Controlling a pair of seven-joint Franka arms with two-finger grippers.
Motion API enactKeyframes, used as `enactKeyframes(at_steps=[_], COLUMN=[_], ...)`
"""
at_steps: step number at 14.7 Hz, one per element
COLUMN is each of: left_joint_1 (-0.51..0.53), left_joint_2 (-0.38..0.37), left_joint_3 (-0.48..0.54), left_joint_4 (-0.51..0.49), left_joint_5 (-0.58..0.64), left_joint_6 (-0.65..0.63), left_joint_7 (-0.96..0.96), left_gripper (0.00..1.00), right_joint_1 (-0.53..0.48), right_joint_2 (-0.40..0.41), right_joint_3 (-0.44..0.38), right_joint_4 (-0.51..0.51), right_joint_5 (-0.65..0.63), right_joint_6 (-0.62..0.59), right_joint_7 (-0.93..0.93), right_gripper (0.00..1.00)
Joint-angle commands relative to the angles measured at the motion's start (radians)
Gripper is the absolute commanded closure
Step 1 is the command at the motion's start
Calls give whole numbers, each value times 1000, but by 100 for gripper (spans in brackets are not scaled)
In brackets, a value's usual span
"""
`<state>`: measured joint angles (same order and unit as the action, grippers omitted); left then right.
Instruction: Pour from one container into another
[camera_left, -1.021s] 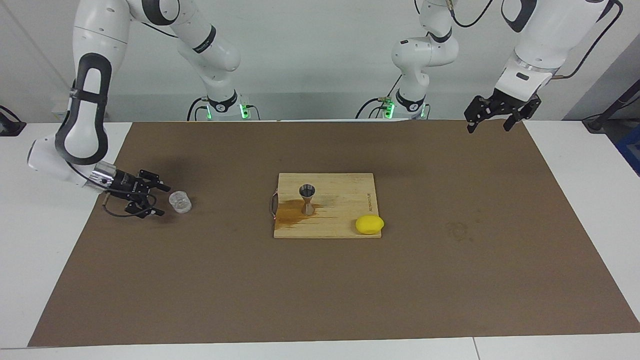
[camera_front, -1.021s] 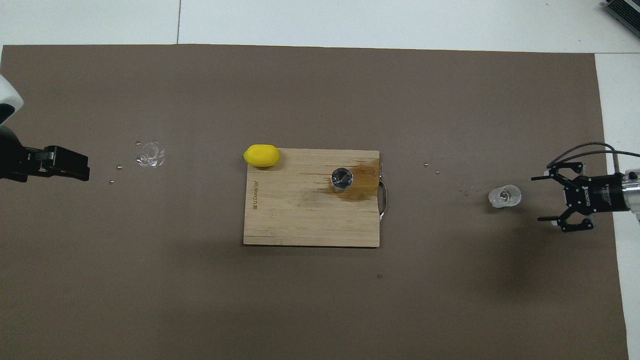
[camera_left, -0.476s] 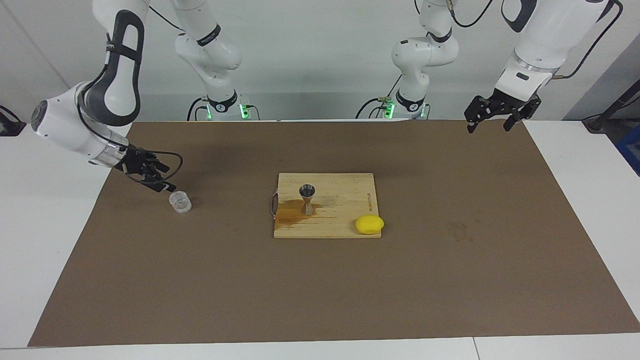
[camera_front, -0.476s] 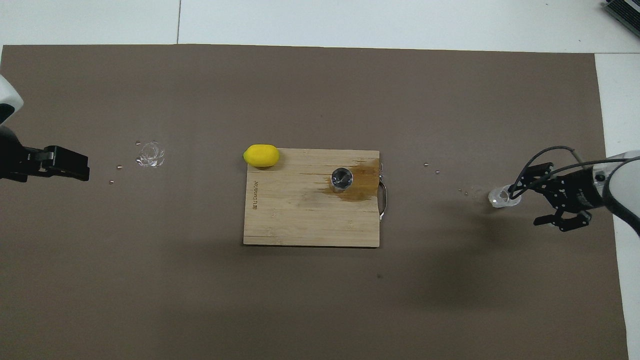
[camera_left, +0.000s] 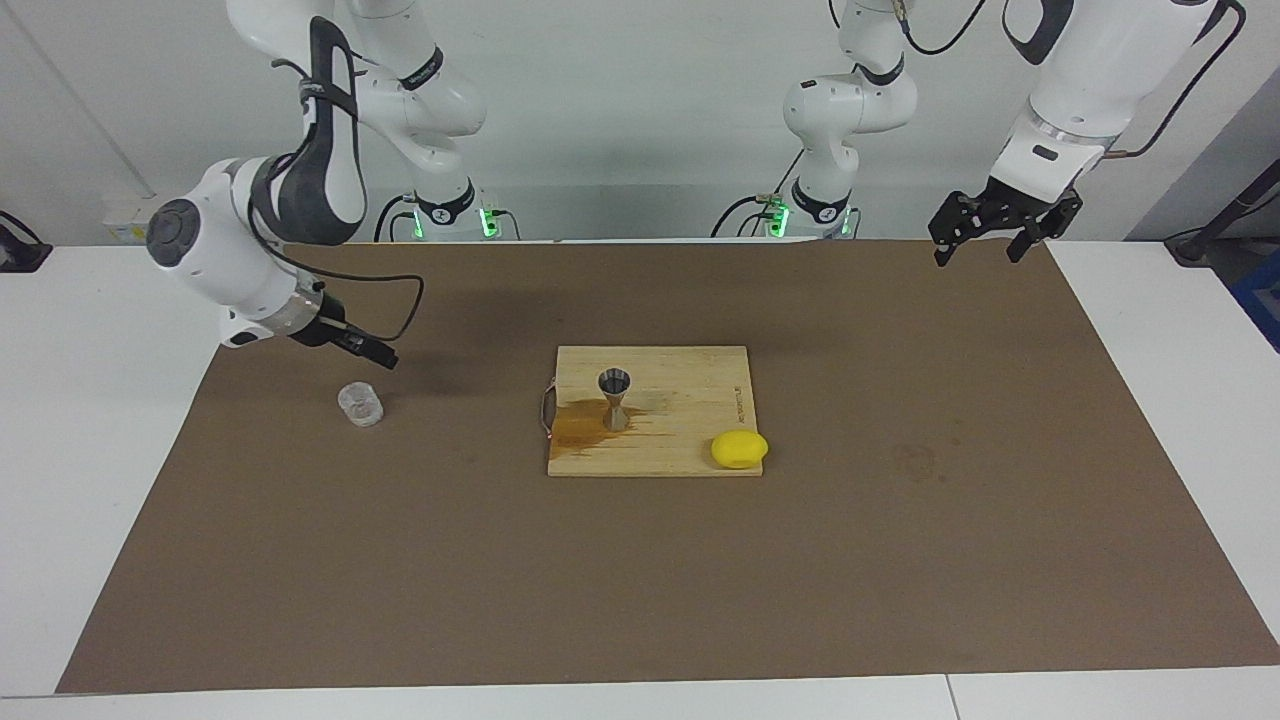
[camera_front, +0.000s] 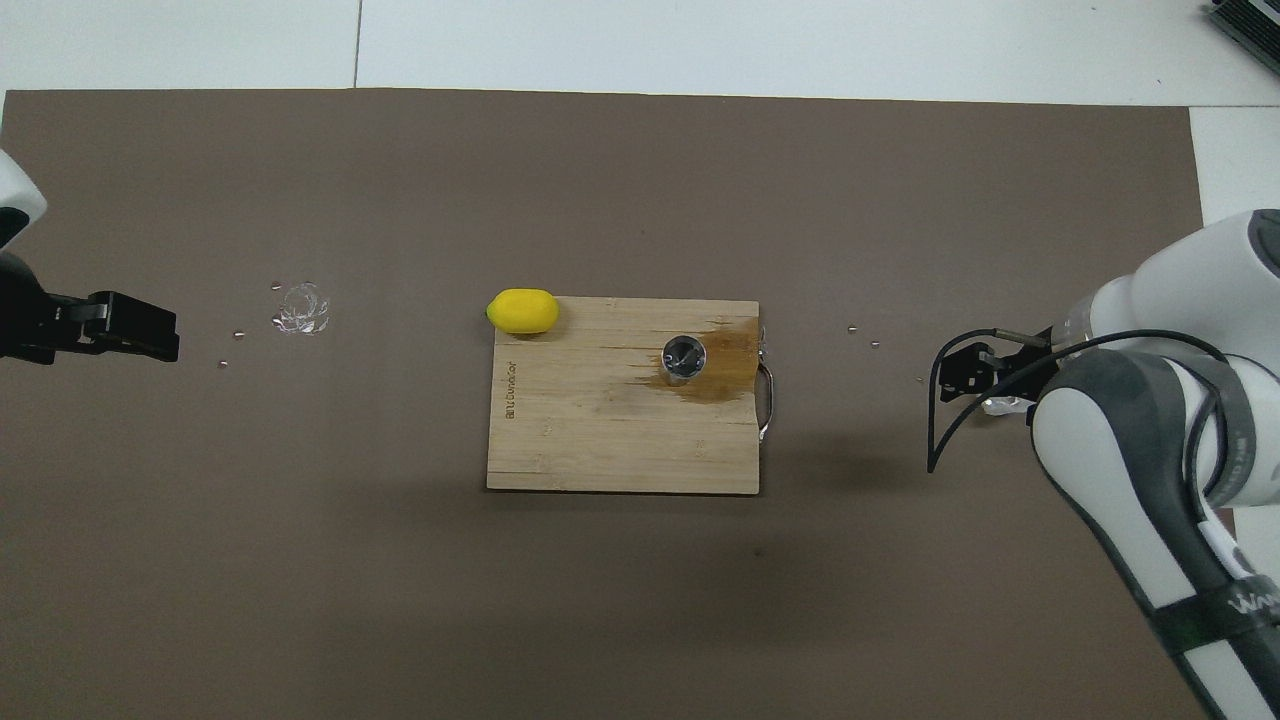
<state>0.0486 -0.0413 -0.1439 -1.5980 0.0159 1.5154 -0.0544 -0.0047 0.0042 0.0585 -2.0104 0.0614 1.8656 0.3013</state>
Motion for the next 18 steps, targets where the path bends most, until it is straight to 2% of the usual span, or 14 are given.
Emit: enactKeyframes(at_steps=[1, 4, 7, 14, 18], left_joint_1=[17, 17, 17, 17, 17], left_joint_2=[-19, -19, -19, -19, -19], left_joint_3=[-14, -14, -14, -14, -14], left_joint_4=[-10, -10, -10, -10, -10], left_joint_5=[15, 15, 15, 15, 15], left_joint_6=[-15, -15, -15, -14, -15], left_joint_7=[7, 7, 7, 7, 7], left_gripper=[0, 0, 0, 0, 0], right_joint_1=[17, 17, 14, 15, 14], right_joint_2=[-39, -26, -23, -41, -50], right_joint_3=[-2, -2, -2, -3, -5], right_joint_4=[76, 256, 366, 384, 372], right_joint_5=[-55, -58, -83, -78, -74], right_joint_6=[-34, -149, -230, -353, -365], right_joint_7=[-42, -42, -39, -44, -102], right_gripper=[0, 0, 0, 0, 0])
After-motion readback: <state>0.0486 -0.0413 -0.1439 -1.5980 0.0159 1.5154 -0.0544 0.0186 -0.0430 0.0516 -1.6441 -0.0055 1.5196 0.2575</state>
